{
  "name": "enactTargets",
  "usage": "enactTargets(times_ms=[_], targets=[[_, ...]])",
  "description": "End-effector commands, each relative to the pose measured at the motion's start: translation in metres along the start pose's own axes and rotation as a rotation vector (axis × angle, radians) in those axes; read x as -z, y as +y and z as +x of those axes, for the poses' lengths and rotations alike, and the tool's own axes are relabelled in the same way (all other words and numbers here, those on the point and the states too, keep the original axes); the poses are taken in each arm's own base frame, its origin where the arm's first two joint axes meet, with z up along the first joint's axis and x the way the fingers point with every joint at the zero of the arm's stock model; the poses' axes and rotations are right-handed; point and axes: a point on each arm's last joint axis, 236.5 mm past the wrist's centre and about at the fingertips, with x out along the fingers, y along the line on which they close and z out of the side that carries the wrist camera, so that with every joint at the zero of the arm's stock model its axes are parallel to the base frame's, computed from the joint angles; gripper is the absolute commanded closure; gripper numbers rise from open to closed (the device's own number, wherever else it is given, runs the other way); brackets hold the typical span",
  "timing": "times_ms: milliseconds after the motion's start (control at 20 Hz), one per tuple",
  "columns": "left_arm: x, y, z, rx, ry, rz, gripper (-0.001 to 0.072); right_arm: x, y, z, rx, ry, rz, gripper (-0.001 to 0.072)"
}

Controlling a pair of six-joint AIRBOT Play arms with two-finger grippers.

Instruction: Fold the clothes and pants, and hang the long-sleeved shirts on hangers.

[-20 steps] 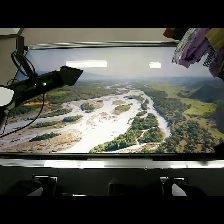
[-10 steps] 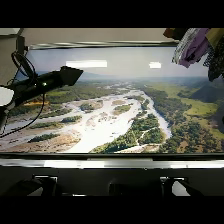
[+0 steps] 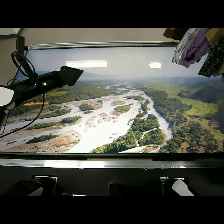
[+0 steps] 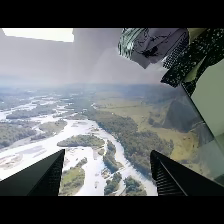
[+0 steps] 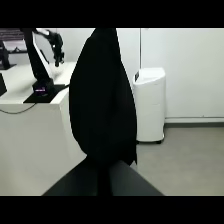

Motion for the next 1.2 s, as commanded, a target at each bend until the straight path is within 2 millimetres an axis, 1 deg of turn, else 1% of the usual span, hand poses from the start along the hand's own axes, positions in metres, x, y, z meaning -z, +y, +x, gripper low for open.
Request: enactTargets(times_ms=[0,50,100,150,200,250,300,350,400,450,500,550,600,650,700,750,800,850,900,950,1000,1050,1100,1150], targets=[[0.0,0.0,0.0,-0.001,0.0,0.0,0.0113,0.018,-0.004,0.001,0.005,0.076,0.018,0.0678],[0.0,0.0,0.0,-0.001,0.0,0.0,0.0113,0.018,-0.005,-0.001,0.003,0.08,0.025,0.0665],[0.0,0.0,0.0,-0.001,0.0,0.0,0.0113,0.017,-0.005,-0.004,-0.004,0.085,0.037,0.0519],[0.0,0.0,0.0,-0.001,0.0,0.0,0.0113,0.013,-0.007,-0.009,-0.011,0.083,0.051,0.03],[0.0,0.0,0.0,-0.001,0.0,0.0,0.0112,0.006,-0.01,-0.017,-0.021,0.07,0.067,0.0128],[0.0,0.0,0.0,-0.001,0.0,0.0,0.0112,-0.007,-0.015,-0.026,-0.031,0.04,0.083,0.0097],[0.0,0.0,0.0,-0.001,-0.001,0.0,0.0112,-0.023,-0.019,-0.037,-0.056,-0.003,0.109,0.0097],[0.0,0.0,0.0,-0.001,-0.001,0.0,0.0111,-0.042,-0.019,-0.052,-0.104,-0.054,0.146,0.0098],[0.0,0.0,0.0,-0.001,-0.001,0.0,0.0111,-0.063,-0.012,-0.069,-0.186,-0.109,0.2,0.0098],[0.0,0.0,0.0,-0.001,-0.001,0.001,0.0111,-0.078,0.0,-0.085,-0.282,-0.144,0.263,0.0099],[0.0,0.0,0.0,-0.001,-0.001,0.001,0.0111,-0.089,0.02,-0.101,-0.405,-0.156,0.324,0.0103],[-0.001,0.001,0.0,-0.002,-0.002,0.001,0.0109,-0.092,0.045,-0.114,-0.529,-0.14,0.364,0.0109],[-0.001,0.001,-0.001,-0.003,-0.002,0.001,0.0109,-0.085,0.079,-0.126,-0.679,-0.078,0.411,0.0112],[-0.002,0.003,-0.001,-0.006,-0.003,0.0,0.0109,-0.072,0.116,-0.14,-0.832,0.008,0.439,0.0114],[-0.001,0.004,-0.002,-0.006,0.002,-0.001,0.0109,-0.052,0.16,-0.162,-1.012,0.113,0.427,0.0118],[0.002,0.005,-0.002,-0.006,0.015,-0.002,0.0109,-0.027,0.197,-0.183,-1.154,0.2,0.369,0.0119],[0.007,0.008,-0.004,-0.011,0.041,0.001,0.0109,0.009,0.235,-0.208,-1.27,0.3,0.272,0.0118],[0.013,0.012,-0.006,-0.018,0.075,0.009,0.0109,0.058,0.265,-0.231,-1.35,0.391,0.094,0.0113],[0.021,0.018,-0.011,-0.028,0.118,0.016,0.0109,0.112,0.283,-0.254,-1.399,0.505,-0.095,0.0113],[0.028,0.027,-0.017,-0.05,0.16,0.012,0.0109,0.166,0.292,-0.276,-1.42,0.633,-0.262,0.0113],[0.037,0.04,-0.026,-0.096,0.21,0.005,0.0109,0.212,0.296,-0.3,-1.433,0.724,-0.407,0.0113],[0.047,0.057,-0.037,-0.157,0.263,-0.002,0.0109,0.249,0.3,-0.323,-1.45,0.765,-0.512,0.0113],[0.059,0.075,-0.052,-0.233,0.328,0.013,0.0109,0.282,0.296,-0.345,-1.463,0.802,-0.617,0.0113],[0.069,0.091,-0.066,-0.301,0.387,0.052,0.0109,0.315,0.288,-0.373,-1.492,0.856,-0.715,0.0113]])
